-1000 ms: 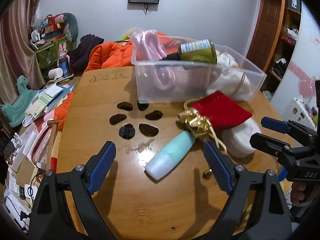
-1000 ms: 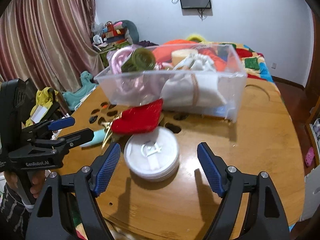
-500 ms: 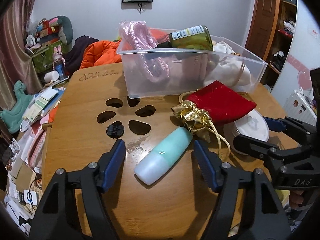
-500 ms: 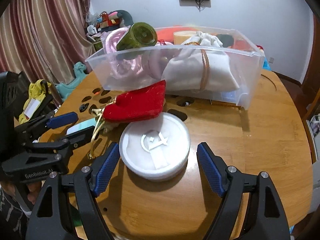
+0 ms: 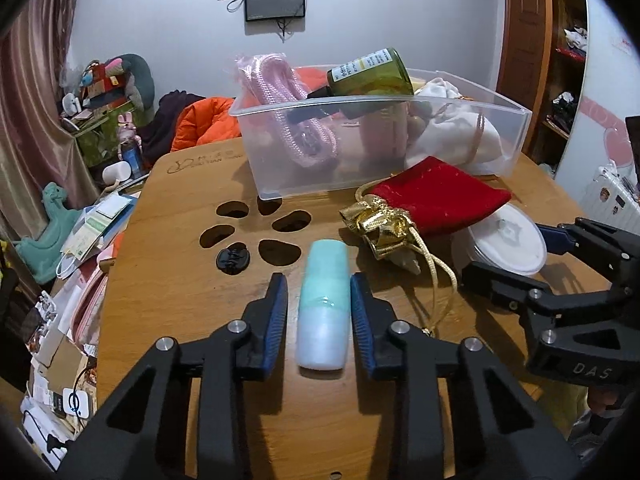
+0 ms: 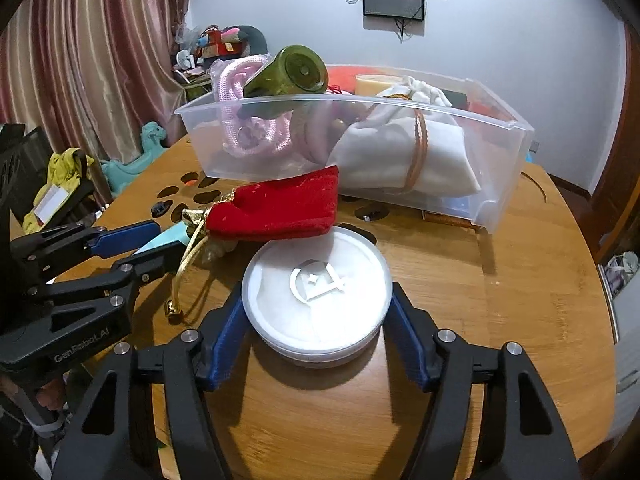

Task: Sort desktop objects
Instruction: 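Grasp the mint-green roll-on tube with the left tool while the right tool grasps the white round container, then lift and carry the mint tube and white container over the box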

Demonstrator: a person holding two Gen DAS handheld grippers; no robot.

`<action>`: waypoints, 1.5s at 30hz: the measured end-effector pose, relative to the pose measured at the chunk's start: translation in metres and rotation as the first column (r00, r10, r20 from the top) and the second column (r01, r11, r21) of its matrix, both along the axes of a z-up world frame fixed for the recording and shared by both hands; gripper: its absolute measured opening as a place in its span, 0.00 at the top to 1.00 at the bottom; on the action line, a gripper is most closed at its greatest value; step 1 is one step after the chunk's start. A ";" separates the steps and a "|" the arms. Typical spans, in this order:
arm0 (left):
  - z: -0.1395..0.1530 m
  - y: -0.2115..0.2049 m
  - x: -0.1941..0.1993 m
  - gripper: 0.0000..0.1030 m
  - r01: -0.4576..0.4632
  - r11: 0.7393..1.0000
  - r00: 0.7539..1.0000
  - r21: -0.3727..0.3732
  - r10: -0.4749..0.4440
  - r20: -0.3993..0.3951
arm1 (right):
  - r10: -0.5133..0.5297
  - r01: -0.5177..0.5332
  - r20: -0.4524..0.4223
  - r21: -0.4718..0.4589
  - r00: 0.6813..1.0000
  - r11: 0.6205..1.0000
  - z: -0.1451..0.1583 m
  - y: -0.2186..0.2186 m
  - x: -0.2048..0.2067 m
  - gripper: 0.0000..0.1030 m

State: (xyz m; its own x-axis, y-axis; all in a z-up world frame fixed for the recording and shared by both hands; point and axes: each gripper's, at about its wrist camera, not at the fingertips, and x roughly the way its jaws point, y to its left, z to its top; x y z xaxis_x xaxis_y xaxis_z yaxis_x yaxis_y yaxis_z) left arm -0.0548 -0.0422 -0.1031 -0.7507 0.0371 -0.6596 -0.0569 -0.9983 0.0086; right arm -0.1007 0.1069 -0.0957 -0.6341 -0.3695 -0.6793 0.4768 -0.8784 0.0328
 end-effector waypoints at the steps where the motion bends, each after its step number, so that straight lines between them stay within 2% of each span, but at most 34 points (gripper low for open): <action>1: 0.000 0.001 0.001 0.74 -0.007 1.000 1.000 -0.003 0.007 -0.004 | 0.003 -0.003 -0.001 -0.001 1.000 1.000 0.000 0.001 0.001 0.39; 2: 0.000 0.002 0.003 0.76 -0.010 1.000 1.000 -0.004 0.010 -0.005 | 0.004 -0.004 -0.001 -0.003 1.000 1.000 0.000 0.002 0.002 0.39; 11: 0.004 0.008 0.013 0.76 -0.030 1.000 1.000 -0.008 0.030 -0.008 | -0.007 0.011 0.032 -0.104 0.999 0.994 0.009 0.025 0.002 0.39; 21: 0.035 0.003 0.021 0.76 -0.048 0.998 0.995 0.045 0.052 -0.081 | -0.023 0.023 0.002 -0.176 1.000 0.984 0.033 0.044 0.005 0.39; 28: 0.059 0.003 0.019 0.76 -0.036 0.995 0.989 0.090 0.049 -0.139 | -0.033 0.026 -0.029 -0.206 0.999 0.978 0.051 0.052 0.004 0.39; 45: 0.095 0.004 -0.015 0.76 -0.010 0.995 0.982 0.101 0.029 -0.188 | -0.016 -0.006 -0.103 -0.206 0.995 0.978 0.094 0.066 -0.020 0.39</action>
